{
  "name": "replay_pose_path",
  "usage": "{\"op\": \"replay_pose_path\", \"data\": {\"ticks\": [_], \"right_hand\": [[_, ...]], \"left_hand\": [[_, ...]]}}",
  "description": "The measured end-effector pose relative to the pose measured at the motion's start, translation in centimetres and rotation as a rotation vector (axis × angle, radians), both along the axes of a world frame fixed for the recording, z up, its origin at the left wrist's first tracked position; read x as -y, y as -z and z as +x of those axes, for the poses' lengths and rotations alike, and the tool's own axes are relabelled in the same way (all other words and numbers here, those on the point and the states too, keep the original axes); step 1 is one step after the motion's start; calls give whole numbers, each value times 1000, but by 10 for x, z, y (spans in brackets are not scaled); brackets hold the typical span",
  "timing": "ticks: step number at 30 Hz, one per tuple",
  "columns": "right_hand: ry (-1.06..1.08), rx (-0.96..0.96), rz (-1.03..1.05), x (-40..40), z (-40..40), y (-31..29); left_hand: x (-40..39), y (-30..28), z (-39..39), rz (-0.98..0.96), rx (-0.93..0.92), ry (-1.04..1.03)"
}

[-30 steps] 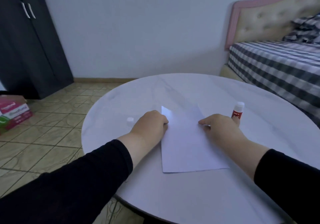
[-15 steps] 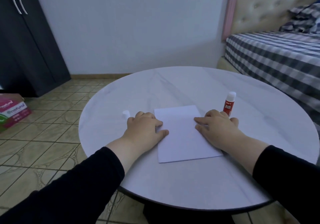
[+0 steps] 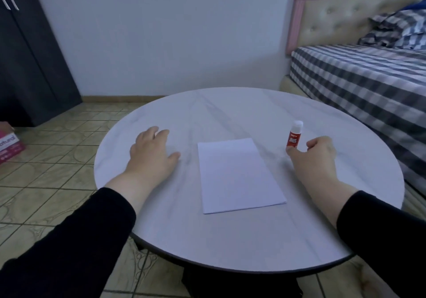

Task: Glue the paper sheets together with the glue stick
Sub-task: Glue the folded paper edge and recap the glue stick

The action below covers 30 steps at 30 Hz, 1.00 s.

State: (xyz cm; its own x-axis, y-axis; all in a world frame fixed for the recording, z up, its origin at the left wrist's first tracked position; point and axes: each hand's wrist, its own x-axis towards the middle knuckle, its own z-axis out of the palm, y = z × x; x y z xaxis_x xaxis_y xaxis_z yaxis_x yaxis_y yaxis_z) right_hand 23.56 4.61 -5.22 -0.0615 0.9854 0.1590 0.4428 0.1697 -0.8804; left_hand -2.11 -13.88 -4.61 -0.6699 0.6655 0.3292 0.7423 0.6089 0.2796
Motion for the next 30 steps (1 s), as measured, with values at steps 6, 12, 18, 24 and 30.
{"op": "replay_pose_path", "data": {"ticks": [6,12,18,24,30], "right_hand": [[-46,-7,-40,-9,-15,1],[-54,86,28,-9,-20,3],[-84,120,58,-6,-17,3],[-317,132,180,12,-11,-2],[-549,358,501,24,-2,-2]], "left_hand": [[-5,18,-2,-51,28,16],[-3,22,0,-46,162,21],[2,23,1,53,122,86],[5,14,27,361,328,176],[-10,-1,73,683,907,299]]}}
